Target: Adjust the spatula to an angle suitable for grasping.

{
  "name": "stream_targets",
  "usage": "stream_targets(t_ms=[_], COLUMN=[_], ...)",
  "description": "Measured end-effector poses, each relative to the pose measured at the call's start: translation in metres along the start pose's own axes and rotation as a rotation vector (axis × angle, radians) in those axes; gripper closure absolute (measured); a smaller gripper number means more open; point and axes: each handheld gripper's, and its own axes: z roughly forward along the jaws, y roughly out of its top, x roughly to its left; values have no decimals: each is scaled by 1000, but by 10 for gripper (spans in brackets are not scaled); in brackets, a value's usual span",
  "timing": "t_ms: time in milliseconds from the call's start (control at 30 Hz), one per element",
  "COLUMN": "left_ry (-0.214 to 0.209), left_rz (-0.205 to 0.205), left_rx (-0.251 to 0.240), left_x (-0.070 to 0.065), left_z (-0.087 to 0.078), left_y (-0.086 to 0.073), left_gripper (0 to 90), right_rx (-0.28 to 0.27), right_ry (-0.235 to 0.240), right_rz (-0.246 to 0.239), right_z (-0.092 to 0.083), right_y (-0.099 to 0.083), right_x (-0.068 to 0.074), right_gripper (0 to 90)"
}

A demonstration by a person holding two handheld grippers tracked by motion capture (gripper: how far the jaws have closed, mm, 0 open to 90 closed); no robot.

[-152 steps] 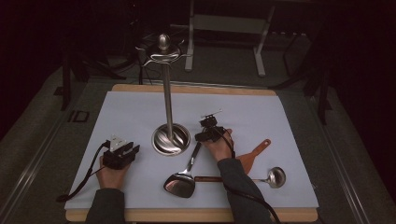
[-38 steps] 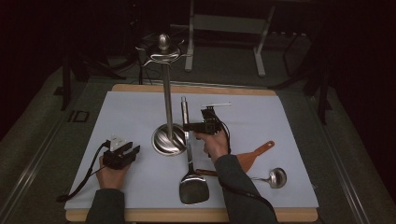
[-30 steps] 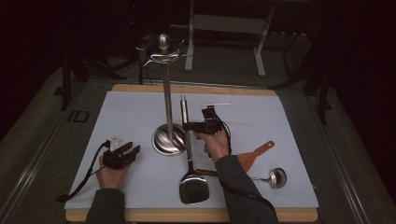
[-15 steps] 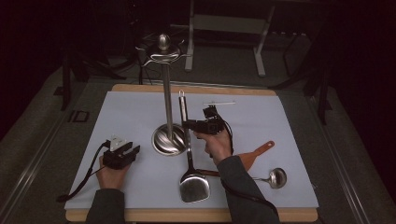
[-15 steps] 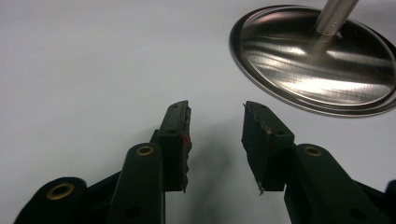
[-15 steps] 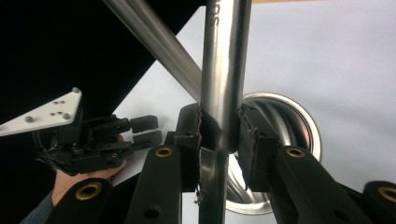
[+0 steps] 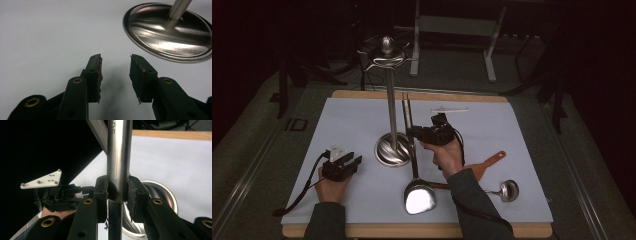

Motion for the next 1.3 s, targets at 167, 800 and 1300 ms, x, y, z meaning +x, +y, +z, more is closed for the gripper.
stream_targets(t_ms=[167,800,1300], left_ry=[0,0,0], left_rz=[0,0,1], left_rx=[-1,0,3], left_x=[0,0,0], left_z=[0,0,0], left_y=[0,0,0], left_gripper=[614,613,611], right_rx=[-27,-113,-185], right_ry=[17,47,69], right_rz=[-44,-150,-292], right_z=[-6,-26,-36], right_y=[1,-1,-1], right_x=[8,28,45], right_gripper=[723,726,730])
